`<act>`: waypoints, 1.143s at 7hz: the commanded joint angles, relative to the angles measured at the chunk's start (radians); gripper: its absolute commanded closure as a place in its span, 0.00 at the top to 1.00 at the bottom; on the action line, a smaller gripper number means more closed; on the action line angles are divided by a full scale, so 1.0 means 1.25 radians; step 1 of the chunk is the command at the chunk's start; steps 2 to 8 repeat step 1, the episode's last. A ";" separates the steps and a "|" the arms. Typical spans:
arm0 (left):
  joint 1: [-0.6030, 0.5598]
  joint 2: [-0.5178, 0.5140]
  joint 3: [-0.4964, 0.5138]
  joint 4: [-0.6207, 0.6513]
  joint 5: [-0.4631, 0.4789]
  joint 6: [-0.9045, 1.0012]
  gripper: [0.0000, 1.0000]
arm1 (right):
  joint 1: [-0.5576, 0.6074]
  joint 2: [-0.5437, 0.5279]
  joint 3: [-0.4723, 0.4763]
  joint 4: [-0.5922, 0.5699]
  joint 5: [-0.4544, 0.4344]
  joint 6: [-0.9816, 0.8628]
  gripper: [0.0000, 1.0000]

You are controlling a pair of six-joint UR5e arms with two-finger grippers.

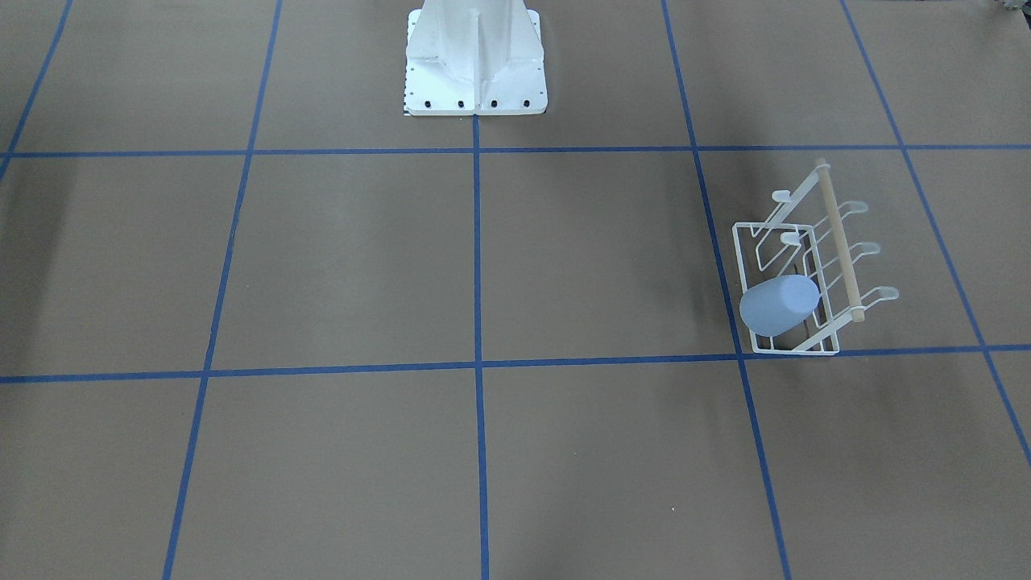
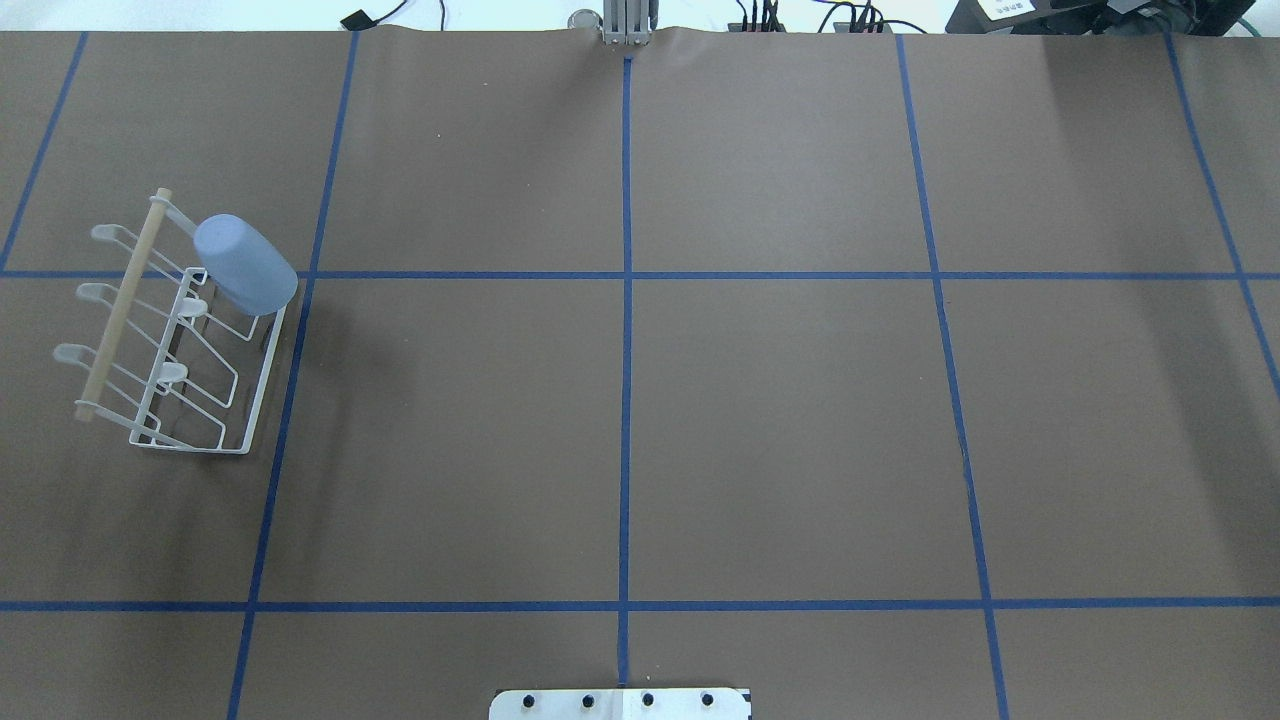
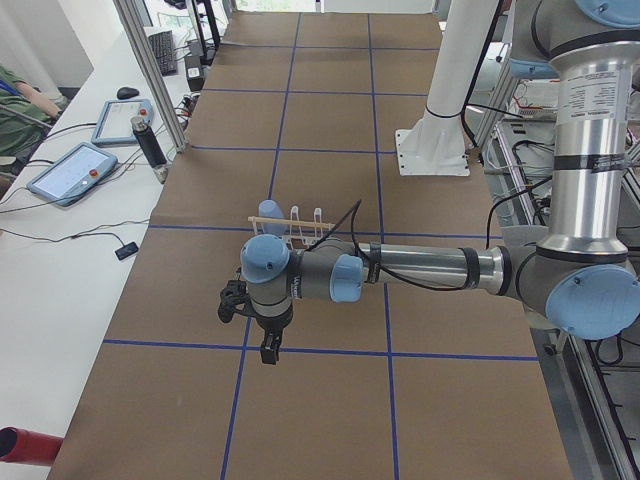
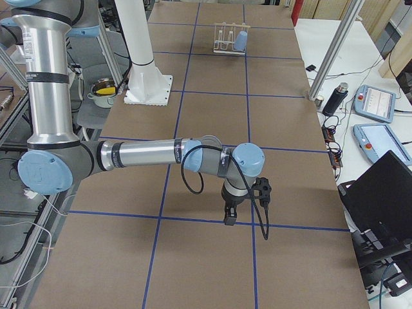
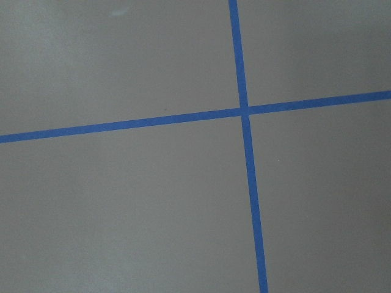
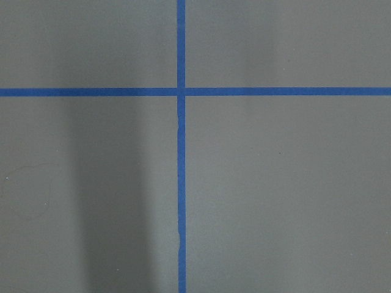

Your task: Hang cup on cup holder

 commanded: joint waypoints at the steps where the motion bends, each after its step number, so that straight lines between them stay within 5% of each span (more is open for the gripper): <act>1: 0.000 0.000 0.005 0.000 0.000 0.000 0.99 | -0.004 0.000 0.000 0.000 0.000 0.000 1.00; 8: 0.000 0.000 0.005 0.000 0.000 0.000 0.99 | -0.004 0.000 0.000 0.000 0.000 0.000 1.00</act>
